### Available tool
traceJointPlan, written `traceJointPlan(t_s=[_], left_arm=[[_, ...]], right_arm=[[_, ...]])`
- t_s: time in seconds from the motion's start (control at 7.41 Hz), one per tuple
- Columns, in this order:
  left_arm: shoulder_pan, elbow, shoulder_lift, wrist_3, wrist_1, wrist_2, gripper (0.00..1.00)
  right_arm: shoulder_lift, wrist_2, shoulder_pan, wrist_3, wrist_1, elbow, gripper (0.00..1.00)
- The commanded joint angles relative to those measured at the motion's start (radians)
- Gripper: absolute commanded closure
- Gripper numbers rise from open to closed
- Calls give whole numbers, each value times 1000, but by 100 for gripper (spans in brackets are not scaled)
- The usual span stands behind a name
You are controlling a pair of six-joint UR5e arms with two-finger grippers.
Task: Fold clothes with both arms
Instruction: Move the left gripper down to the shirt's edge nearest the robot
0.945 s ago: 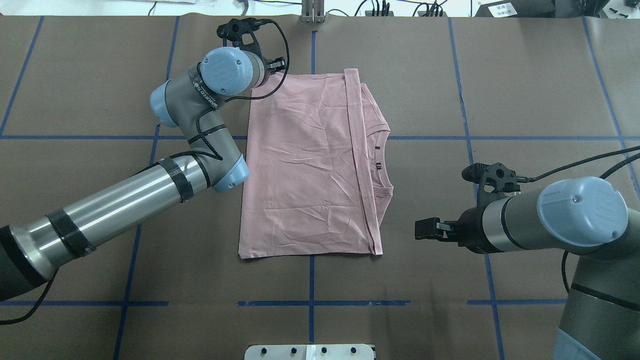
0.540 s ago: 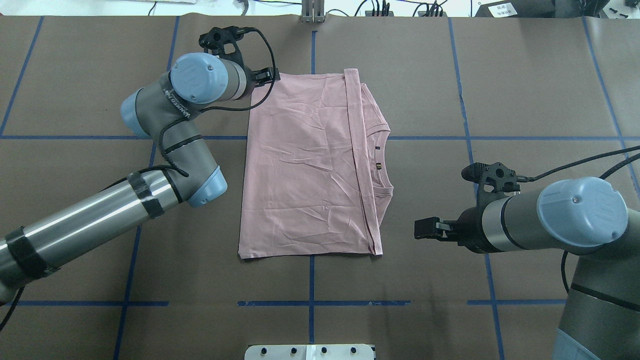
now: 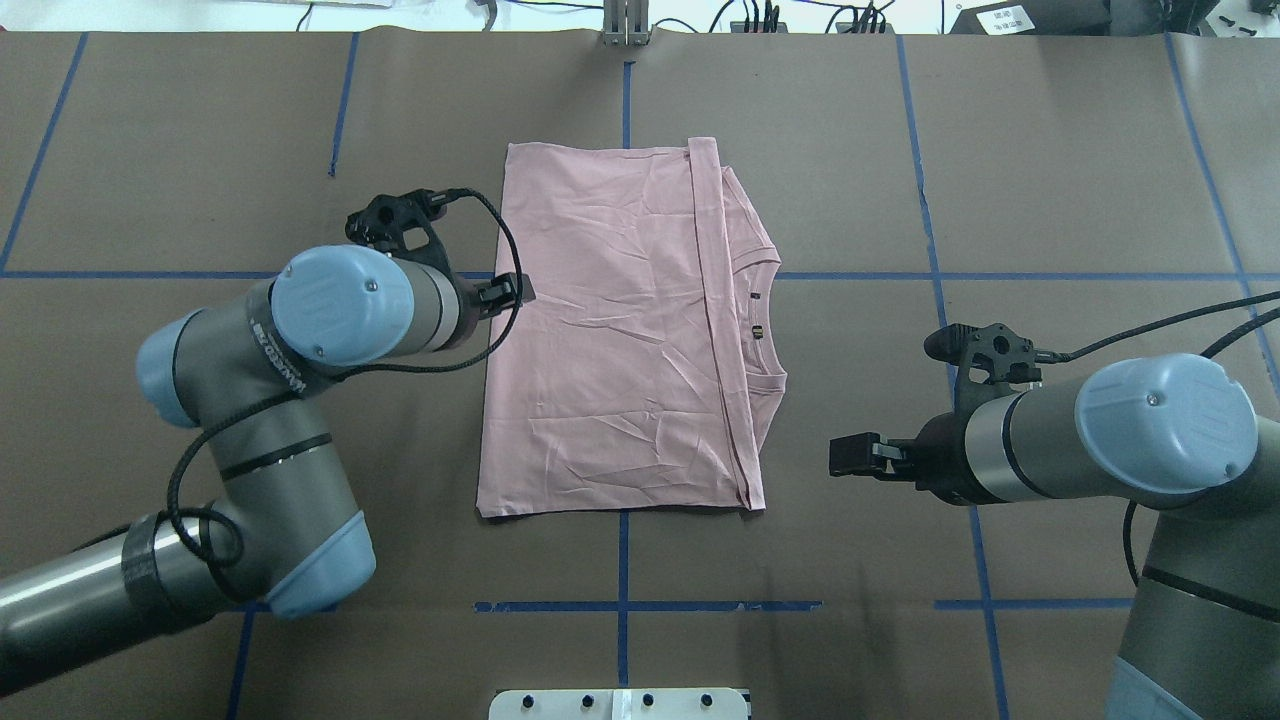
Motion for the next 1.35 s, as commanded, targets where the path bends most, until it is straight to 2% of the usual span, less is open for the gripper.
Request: traceJointPlan(t_s=[0.0,0.4,1.22], left_arm=[[119,-58,15,-184,118,5,0],[204,-36,21,-260,166,8,0],[230,-35,19,-289,209,8,2]], right_arm=[[0,-6,0,-1,0,0,0],[0,-17,-1,-1,-1,-1,0],[0,-19,3,-1,-1,-1,0]])
